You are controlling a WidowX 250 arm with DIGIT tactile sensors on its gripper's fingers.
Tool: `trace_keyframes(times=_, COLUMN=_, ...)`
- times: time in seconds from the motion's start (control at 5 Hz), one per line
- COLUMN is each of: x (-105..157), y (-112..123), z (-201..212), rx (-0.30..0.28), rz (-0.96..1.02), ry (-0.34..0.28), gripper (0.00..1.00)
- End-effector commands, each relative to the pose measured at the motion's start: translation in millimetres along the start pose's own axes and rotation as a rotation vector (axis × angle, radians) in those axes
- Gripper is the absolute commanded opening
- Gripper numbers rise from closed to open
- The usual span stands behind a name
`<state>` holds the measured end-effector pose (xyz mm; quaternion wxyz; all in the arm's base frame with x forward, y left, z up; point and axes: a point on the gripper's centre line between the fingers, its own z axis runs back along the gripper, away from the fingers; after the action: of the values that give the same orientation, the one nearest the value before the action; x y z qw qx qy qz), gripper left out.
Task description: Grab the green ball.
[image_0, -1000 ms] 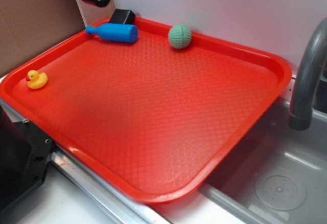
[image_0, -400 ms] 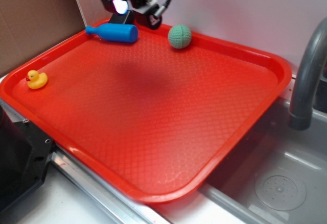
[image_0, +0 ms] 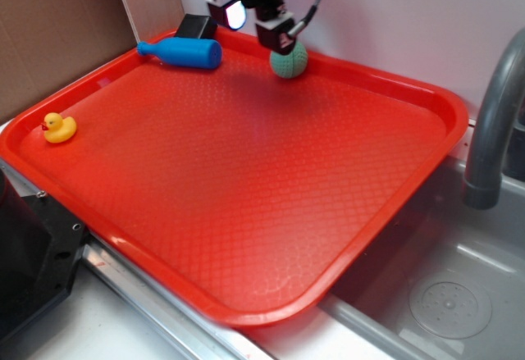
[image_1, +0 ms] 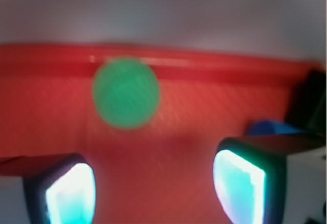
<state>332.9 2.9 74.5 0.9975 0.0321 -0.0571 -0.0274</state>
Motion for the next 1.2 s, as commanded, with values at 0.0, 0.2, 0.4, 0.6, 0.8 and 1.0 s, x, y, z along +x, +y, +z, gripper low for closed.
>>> trace_keyframes(times=0.0, x=35, y=-15, z=-23, rx=0.071, rz=-0.019, ry=0.050, gripper=1.00)
trace_keyframes(times=0.2, x=36, y=-31, z=-35, rx=0.155, rz=-0.042, ry=0.077, gripper=1.00)
trace_keyframes(times=0.4, x=32, y=-31, z=-29, rx=0.155, rz=-0.029, ry=0.044, gripper=0.00)
trace_keyframes(times=0.6, x=30, y=-25, z=-23, rx=0.149, rz=-0.011, ry=0.029, gripper=0.00)
trace_keyframes(times=0.8, x=22, y=-16, z=-6, rx=0.122, rz=0.009, ry=-0.009, gripper=0.00)
trace_keyframes(times=1.0, x=13, y=-9, z=9, rx=0.099, rz=0.015, ry=-0.036, gripper=0.00)
